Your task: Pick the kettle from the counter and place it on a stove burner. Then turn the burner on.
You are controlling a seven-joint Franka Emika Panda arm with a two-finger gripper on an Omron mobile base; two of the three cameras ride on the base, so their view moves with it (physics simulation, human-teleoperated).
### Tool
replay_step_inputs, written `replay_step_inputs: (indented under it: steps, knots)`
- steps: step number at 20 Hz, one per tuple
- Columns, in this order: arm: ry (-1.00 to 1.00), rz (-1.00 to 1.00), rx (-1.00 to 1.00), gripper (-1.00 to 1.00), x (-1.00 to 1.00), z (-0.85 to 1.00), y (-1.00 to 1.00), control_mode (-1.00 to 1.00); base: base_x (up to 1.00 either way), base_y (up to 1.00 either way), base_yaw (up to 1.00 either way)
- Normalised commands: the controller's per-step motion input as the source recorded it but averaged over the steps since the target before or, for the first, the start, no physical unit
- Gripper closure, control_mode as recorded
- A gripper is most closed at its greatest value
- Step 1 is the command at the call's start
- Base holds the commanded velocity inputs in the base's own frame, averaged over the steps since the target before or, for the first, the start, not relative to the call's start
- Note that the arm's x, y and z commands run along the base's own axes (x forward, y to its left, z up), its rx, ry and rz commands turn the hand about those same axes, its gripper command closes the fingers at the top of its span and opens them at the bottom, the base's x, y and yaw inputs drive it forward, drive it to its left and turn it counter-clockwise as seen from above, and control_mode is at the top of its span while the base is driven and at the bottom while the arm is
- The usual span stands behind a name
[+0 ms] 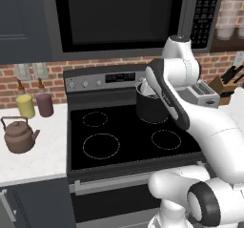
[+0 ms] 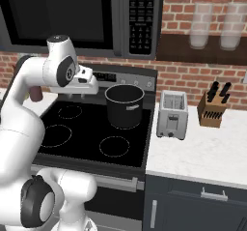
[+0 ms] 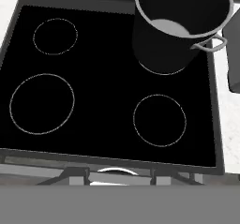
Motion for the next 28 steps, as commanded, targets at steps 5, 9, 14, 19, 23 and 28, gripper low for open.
replay_step_inputs:
  steps: [5, 9, 14, 19, 23, 28]
  knots:
    - [0.0, 0.03, -0.07, -1.0, -0.23, -0.14, 0.4, -1.0, 0.0, 0.0, 0.0]
    - [0.0, 0.05, -0.12, -1.0, -0.28, -0.25, 0.91, -1.0, 0.0, 0.0, 0.0]
    - [0.0, 0.08, -0.03, -1.0, -0.19, -0.18, 0.82, -1.0, 0.0, 0.0, 0.0]
    - [-0.06, 0.11, 0.0, -1.0, -0.1, -0.34, 0.8, -1.0, 0.0, 0.0, 0.0]
    - [-0.11, 0.18, 0.03, -1.0, 0.0, -0.27, 0.74, -1.0, 0.0, 0.0, 0.0]
    - [-0.06, 0.21, 0.06, -1.0, 0.01, -0.03, 0.55, -1.0, 0.0, 0.0, 0.0]
